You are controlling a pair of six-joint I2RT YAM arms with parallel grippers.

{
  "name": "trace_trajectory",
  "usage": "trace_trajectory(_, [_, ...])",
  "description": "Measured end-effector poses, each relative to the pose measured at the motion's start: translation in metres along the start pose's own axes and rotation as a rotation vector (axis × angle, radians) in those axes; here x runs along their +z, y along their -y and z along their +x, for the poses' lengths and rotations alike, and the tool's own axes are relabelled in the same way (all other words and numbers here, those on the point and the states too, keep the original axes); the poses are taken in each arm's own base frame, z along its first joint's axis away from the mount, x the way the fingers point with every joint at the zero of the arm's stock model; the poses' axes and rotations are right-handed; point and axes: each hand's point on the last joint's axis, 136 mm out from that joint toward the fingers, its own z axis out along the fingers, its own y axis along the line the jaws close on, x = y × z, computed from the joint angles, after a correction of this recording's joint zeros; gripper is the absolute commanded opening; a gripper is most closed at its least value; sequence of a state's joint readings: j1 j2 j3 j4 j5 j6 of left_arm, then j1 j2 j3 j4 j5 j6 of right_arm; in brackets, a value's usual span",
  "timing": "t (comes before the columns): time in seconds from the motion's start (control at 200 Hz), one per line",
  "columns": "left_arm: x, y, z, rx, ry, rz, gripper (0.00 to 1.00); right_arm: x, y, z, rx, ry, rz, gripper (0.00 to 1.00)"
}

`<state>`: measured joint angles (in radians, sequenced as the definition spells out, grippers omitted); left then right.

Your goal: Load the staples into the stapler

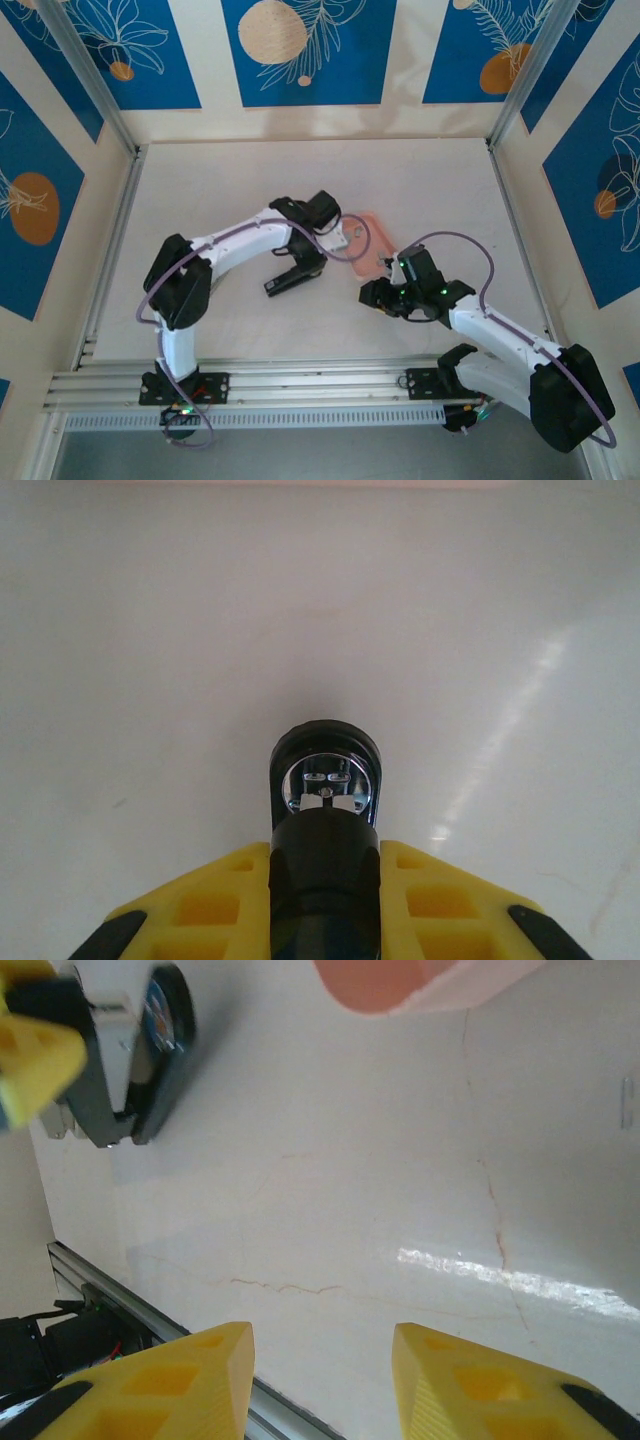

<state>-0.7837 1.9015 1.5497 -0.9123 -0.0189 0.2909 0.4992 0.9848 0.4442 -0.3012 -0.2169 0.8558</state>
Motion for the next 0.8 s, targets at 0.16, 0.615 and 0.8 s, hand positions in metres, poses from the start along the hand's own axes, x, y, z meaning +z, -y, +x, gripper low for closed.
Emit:
trace_trajectory(0.16, [-0.002,-0.037,0.023,-0.175,-0.050,-0.045,0.22,-0.003,-0.003,-0.008,-0.003,0.012,-0.004,0.42])
trace_trajectory(0.615, [-0.062,-0.086,0.034,-0.371,0.095,-0.180,0.79,-0.046,-0.024,-0.083,-0.077,0.197,0.005,0.77])
trace_trajectory(0.8, [-0.156,-0.137,0.073,-0.551,0.422,-0.407,1.00,-0.089,-0.002,-0.144,-0.133,0.429,0.107,0.99])
